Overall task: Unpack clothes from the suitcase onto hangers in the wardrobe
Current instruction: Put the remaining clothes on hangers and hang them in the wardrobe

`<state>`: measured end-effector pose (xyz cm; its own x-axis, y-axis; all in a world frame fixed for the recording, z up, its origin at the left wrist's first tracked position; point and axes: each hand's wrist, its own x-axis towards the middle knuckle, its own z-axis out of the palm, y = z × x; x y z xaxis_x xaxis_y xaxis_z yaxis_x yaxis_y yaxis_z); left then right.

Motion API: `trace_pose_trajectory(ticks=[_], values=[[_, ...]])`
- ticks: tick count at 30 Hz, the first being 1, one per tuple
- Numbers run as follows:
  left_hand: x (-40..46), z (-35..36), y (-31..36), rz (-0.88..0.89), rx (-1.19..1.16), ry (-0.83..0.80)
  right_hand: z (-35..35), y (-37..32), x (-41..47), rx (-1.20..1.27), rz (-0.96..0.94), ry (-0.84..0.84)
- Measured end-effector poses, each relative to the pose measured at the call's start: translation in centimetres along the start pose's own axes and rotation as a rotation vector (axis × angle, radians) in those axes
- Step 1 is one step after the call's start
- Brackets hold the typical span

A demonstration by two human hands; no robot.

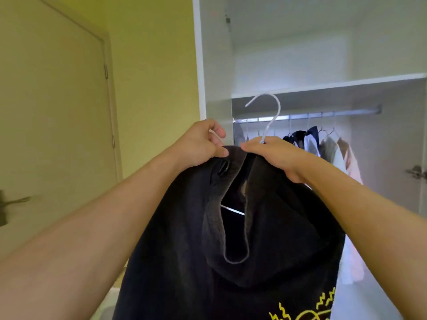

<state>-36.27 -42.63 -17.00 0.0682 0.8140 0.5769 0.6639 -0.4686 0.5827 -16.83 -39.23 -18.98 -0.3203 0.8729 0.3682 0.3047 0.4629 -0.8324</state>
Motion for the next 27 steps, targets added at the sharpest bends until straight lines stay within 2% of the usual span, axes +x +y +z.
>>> trace_pose_trajectory(ticks=[4,8,10,13,16,20,24,27], values=[[3.2,5.0,3.0,0.036,0.032,-0.06,-6.5,2.1,0.1,0.013,0.03,0.034],[6.2,9.1,2.1,-0.029,0.32,-0.297,-11.5,6.2,1.5,-0.01,0.094,0.067],[7.9,11.9,0.3,-0.028,0.392,-0.344,-13.5,8.4,2.4,-0.003,0.155,0.066],[10.7,16.6,-2.1,0.036,0.369,-0.333,-16.1,12.2,4.7,-0.07,0.218,0.082],[14.2,21.0,-4.1,0.068,0.319,-0.408,-18.0,15.8,7.4,-0.167,0.233,0.066],[21.2,27.1,-7.0,0.06,0.22,-0.488,-21.6,20.3,12.5,-0.165,0.352,0.052],[26.7,30.5,-7.1,0.066,0.176,-0.571,-24.3,21.6,16.5,-0.176,0.429,0.028],[30.8,31.4,-5.5,0.038,0.196,-0.62,-27.4,20.0,18.1,-0.148,0.507,0.067]])
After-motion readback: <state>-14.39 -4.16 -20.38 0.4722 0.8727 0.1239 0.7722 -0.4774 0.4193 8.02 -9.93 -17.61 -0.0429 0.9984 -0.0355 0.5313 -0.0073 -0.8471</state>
